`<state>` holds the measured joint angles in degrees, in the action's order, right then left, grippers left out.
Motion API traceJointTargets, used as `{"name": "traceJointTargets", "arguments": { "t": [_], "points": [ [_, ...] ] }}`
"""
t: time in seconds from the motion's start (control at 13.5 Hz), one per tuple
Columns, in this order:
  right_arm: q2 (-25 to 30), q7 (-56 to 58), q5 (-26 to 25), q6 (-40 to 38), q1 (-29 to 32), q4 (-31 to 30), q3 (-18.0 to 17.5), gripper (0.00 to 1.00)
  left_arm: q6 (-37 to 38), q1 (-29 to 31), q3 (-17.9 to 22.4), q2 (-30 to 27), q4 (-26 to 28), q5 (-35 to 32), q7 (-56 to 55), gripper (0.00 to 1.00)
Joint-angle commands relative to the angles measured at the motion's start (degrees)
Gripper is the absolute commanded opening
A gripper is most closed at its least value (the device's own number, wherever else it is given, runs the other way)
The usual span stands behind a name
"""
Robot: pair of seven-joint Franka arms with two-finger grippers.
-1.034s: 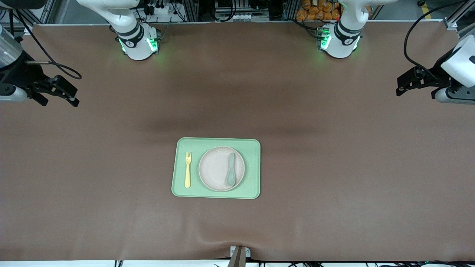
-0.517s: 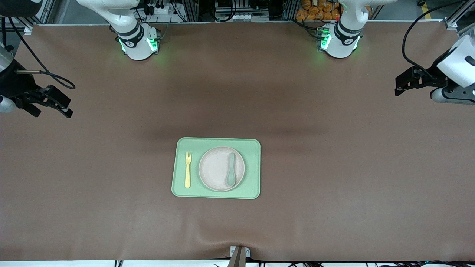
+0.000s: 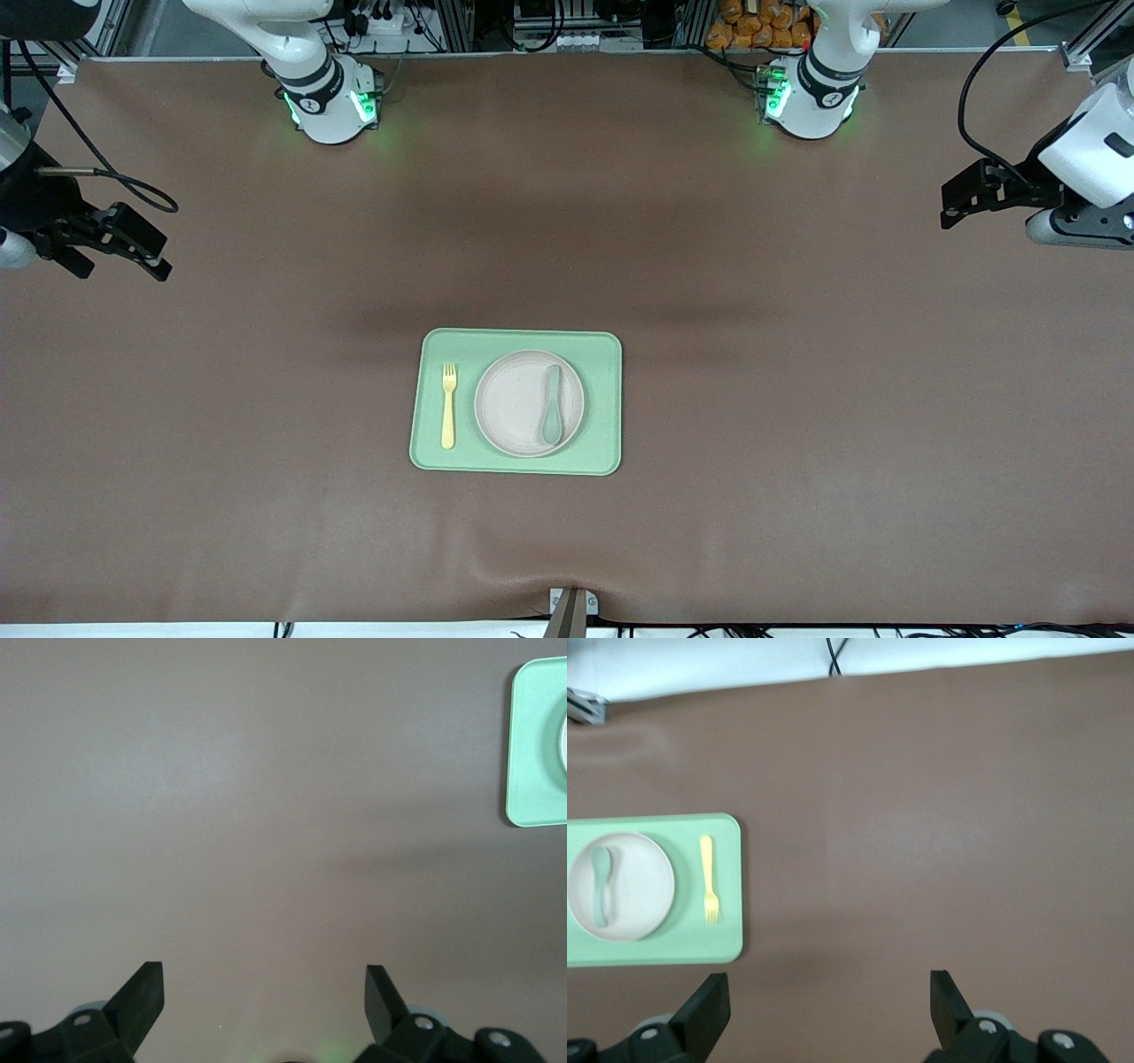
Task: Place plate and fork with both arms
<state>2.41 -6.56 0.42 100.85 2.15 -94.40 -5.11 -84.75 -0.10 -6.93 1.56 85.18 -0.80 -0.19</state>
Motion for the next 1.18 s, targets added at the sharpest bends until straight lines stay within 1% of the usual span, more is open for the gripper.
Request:
{"name": "traceJointTargets", "arguments": {
  "t": [0.0,0.15,0.37,1.11],
  "points": [
    [-1.2,0.3,-2.3,-6.6,-1.3,1.8,-0.3,1.00,-0.4,0.5,-0.5,-0.4,0.2,-1.1,-0.8,1.00],
    [-1.2,0.1,-1.9,-10.1,-1.4,2.1,-0.3,1.00,-0.5,0.5,-0.5,-0.4,0.2,-1.1,-0.8,1.00],
    [-1.2,0.2,-1.6,-12.1,-1.4,3.4,-0.3,1.00,-0.5,0.5,-0.5,-0.4,0.2,-1.1,-0.8,1.00],
    [-1.5,0.2,-1.6,-12.2,-1.4,4.4,-0.3,1.00,-0.6,0.5,-0.5,-0.2,0.1,-1.1,-0.6,1.00]
  ]
}}
